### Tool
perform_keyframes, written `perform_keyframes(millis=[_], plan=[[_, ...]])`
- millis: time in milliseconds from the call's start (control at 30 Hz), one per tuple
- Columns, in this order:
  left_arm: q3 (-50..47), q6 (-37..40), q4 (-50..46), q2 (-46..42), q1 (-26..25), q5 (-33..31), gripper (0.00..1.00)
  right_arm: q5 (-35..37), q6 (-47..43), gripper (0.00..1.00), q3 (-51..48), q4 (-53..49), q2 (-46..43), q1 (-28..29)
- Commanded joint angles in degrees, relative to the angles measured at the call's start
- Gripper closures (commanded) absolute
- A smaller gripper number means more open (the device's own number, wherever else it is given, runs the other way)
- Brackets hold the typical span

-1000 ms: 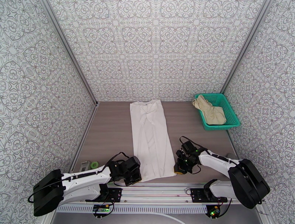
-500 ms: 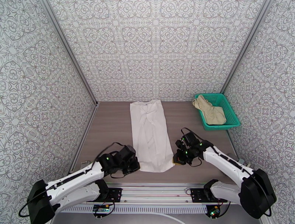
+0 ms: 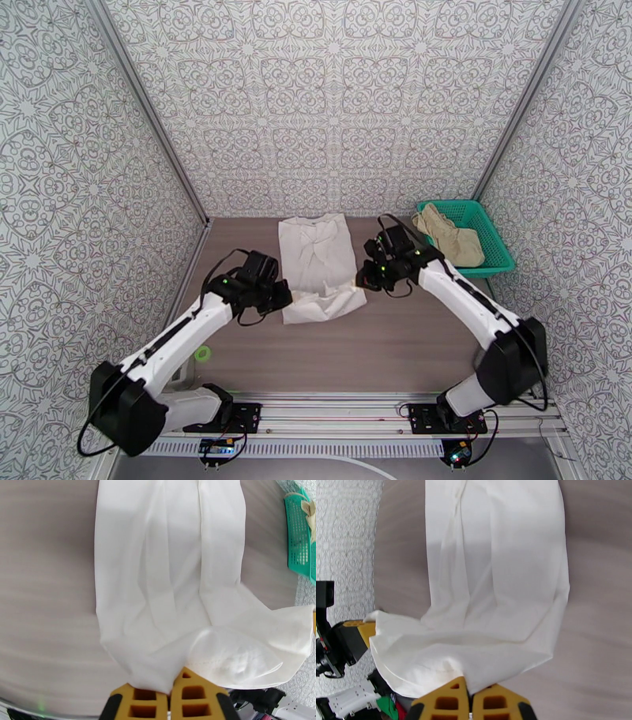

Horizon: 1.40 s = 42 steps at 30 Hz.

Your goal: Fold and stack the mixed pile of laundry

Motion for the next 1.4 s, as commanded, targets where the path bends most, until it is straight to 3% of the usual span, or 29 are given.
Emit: perform_keyframes(millis=[0,433,867,900,933,1033,1167,1367], plan=[[3.4,5.1,4.6,3.6,3.4,1.8,1.0,0.9,-1.2,1.0,5.9,1.4,4.9,-1.5],[15.9,8.6,13.7,22.0,11.7,7.7,1.0,-4.8,-1.2,1.0,19.2,6.3,21.9,-5.1],[18.8,8.3,18.7,34.1,15.1,10.6,1.0,-9.5,-1.8,1.0,28.3,8.9,36.1,-7.3],[19.0,8.4,18.8,35.0,15.3,10.6,1.0,-10.1,-1.8,0.99,28.7,9.4,37.1,-7.4],[19.0,8.4,19.3,35.9,15.6,10.5,1.0,-10.4,-1.8,0.92,29.3,9.6,38.0,-7.6],[18.6,8.0,21.6,38.3,16.7,10.1,0.78,-12.0,-1.6,0.77,30.4,12.2,40.4,-8.1],[18.3,6.9,28.3,40.8,18.2,12.5,0.64,-15.0,1.5,0.68,30.6,19.9,43.1,-9.3],[18.7,5.8,35.6,39.7,19.7,14.2,0.53,-18.2,7.2,0.57,30.4,28.8,44.5,-11.8]])
